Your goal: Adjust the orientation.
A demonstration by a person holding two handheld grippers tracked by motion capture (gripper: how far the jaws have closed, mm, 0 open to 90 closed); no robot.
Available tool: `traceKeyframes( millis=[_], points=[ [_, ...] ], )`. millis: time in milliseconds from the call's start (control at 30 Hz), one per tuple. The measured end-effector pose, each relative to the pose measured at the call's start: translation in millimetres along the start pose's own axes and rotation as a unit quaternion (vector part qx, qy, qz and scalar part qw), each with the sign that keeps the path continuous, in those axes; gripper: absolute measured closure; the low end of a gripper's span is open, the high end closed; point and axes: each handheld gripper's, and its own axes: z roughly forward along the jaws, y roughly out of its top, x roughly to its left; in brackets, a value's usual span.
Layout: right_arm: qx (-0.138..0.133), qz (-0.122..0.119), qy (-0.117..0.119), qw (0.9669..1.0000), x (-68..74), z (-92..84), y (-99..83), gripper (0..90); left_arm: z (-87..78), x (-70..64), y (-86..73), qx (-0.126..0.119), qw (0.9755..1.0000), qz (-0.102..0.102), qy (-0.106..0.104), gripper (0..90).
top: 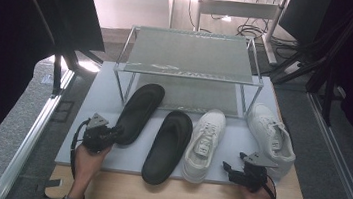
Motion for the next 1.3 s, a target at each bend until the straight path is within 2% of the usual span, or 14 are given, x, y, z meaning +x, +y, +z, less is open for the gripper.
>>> traceKeyframes(
  millis=[100, 167, 333, 433, 600, 867, 1300],
  points=[
    [0.0, 0.0, 0.0, 1.0, 0.0, 0.0, 0.0, 24.2, -6.4, 2.6, -11.5, 0.005, 1.0, -0.002, -0.007, 88.5],
    [0.0, 0.0, 0.0, 1.0, 0.0, 0.0, 0.0, 24.1, -8.9, 4.2, -19.1, 0.01, 0.9999, -0.001, -0.013, 89.4],
    [0.0, 0.0, 0.0, 1.0, 0.1, 0.0, 0.0, 24.1, -9.9, 5.8, -35.3, 0.025, 0.9997, -0.003, -0.008, 89.5],
    [0.0, 0.0, 0.0, 1.0, 0.2, 0.0, 0.0, 24.2, -7.3, 6.6, -39.5, 0.031, 0.9995, 0.0, -0.003, 89.4],
    [0.0, 0.0, 0.0, 1.0, 0.1, 0.0, 0.0, 24.1, -0.5, 6.8, -39.9, 0.04, 0.9992, 0.002, 0.005, 89.4],
    [0.0, 0.0, 0.0, 1.0, 0.1, 0.0, 0.0, 24.1, 6.9, 4.5, -35.8, 0.041, 0.9991, 0.006, 0.006, 89.4],
    [0.0, 0.0, 0.0, 1.0, 0.0, 0.0, 0.0, 24.2, 31.8, -10.0, -20.2, 0.041, 0.9989, 0.022, -0.009, 89.2]
  ],
)
